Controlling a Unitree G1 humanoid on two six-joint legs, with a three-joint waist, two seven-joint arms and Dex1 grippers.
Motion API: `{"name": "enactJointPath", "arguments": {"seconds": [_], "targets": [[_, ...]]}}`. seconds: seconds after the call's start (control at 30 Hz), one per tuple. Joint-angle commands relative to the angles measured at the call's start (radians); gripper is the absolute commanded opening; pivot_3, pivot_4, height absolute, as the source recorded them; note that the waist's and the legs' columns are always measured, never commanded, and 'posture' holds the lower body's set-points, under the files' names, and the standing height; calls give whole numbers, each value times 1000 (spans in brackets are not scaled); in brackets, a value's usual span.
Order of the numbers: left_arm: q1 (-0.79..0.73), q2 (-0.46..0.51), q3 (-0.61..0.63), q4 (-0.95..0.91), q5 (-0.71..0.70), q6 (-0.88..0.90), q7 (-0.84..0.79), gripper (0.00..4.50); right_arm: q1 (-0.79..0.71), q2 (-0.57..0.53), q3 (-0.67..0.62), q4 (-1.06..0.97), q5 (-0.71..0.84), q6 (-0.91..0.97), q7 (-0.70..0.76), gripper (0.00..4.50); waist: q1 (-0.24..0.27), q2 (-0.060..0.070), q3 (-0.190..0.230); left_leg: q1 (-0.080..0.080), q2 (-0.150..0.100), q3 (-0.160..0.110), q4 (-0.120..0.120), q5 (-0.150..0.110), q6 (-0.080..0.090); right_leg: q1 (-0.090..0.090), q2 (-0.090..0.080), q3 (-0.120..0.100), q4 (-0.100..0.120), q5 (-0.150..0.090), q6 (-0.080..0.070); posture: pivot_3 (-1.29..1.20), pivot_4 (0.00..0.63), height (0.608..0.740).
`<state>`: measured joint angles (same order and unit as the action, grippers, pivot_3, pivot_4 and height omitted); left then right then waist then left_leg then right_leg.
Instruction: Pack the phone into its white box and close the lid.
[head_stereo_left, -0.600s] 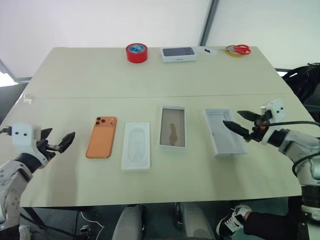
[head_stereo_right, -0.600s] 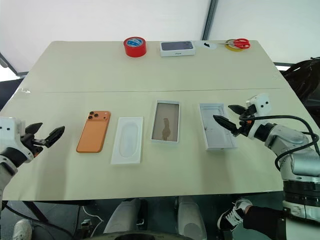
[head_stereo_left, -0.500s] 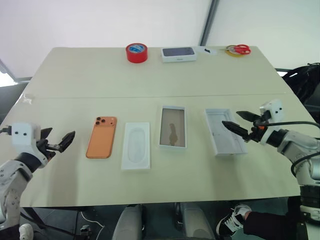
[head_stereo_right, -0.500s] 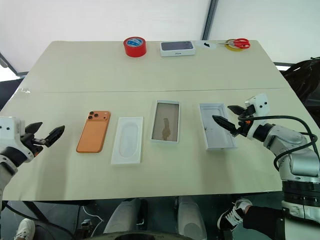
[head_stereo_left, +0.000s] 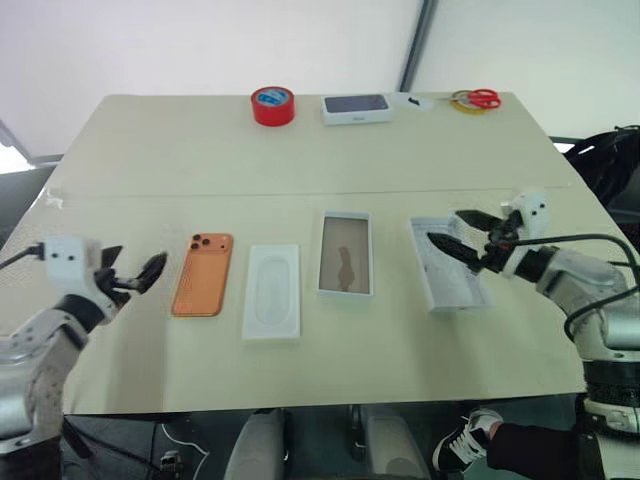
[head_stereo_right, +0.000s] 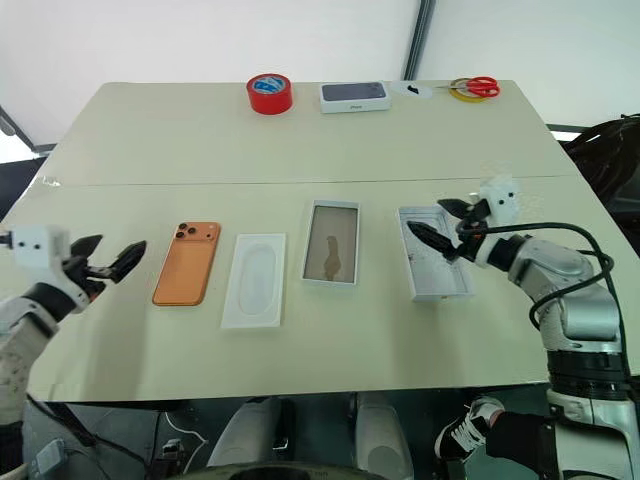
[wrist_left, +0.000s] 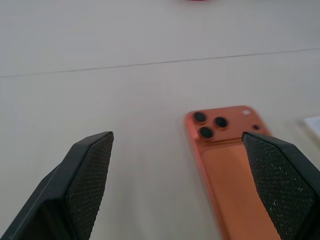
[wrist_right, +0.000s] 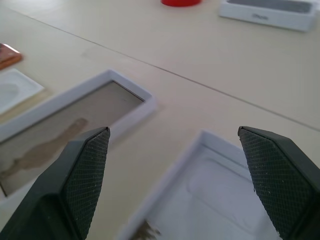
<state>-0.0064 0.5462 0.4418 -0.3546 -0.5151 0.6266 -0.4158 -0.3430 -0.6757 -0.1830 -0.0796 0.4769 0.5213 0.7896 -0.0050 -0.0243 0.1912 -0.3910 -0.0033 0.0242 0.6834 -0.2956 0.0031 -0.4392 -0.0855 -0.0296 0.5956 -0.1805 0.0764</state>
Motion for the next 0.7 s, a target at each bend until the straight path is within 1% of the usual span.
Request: {"name": "enactJointPath", "arguments": {"seconds": [0.03, 0.07, 0.1, 0.13, 0.2, 0.3, 0.4, 0.53, 0.7], "targets": [[-59, -48, -67, -84, -44, 38, 40, 4295, -25, 26, 37, -107, 16, 26, -20, 4287, 1, 0, 0, 0, 0, 0, 0, 0, 0, 0, 0, 0, 0, 0, 0, 0, 150, 732], [-68, -63, -85, -101, -50, 52, 52, 4295, -22, 27, 42, -120, 17, 32, -20, 4287, 1, 0, 0, 0, 0, 0, 0, 0, 0, 0, 0, 0, 0, 0, 0, 0, 150, 732], [-84, -61, -119, -115, -51, 87, 57, 4295, -31, 30, 71, -142, 6, 46, -26, 4287, 1, 0, 0, 0, 0, 0, 0, 0, 0, 0, 0, 0, 0, 0, 0, 0, 150, 732], [-100, -61, -151, -126, -53, 126, 66, 4397, -43, 33, 101, -161, -5, 60, -31, 4320, 1, 0, 0, 0, 0, 0, 0, 0, 0, 0, 0, 0, 0, 0, 0, 0, 150, 732], [-129, -72, -217, -154, -80, 213, 82, 4397, -70, 39, 156, -181, -21, 80, -32, 4320, -1, 0, 0, 0, 0, 0, 0, 0, 0, 0, 0, 0, 1, 0, 0, 0, 150, 732], [-150, -107, -269, -224, -120, 329, 141, 4397, -83, 37, 185, -195, -28, 84, -24, 4320, -3, 0, 0, 0, 0, 0, 0, 0, 0, 0, 0, 0, 1, 0, 1, 0, 150, 732], [-169, -144, -255, -262, -172, 430, 199, 4397, -84, 32, 189, -206, -24, 83, -19, 4320, -3, -1, 0, 0, 0, -1, 0, 0, 0, 0, 1, 0, 1, 0, 1, 0, 150, 732], [-170, -198, -118, -262, -306, 597, 280, 4397, -74, 27, 199, -214, -32, 75, -10, 4320, -4, -1, 0, 1, 0, -2, 1, 0, 0, 1, 1, 0, 1, 0, 1, 0, 150, 732], [-182, -212, -88, -276, -346, 710, 346, 4397, -69, 20, 205, -207, -41, 67, 13, 4320, -5, -1, 0, 1, 0, -2, 1, 0, 0, 1, 2, 0, 1, 0, 1, 0, 150, 732]]}}
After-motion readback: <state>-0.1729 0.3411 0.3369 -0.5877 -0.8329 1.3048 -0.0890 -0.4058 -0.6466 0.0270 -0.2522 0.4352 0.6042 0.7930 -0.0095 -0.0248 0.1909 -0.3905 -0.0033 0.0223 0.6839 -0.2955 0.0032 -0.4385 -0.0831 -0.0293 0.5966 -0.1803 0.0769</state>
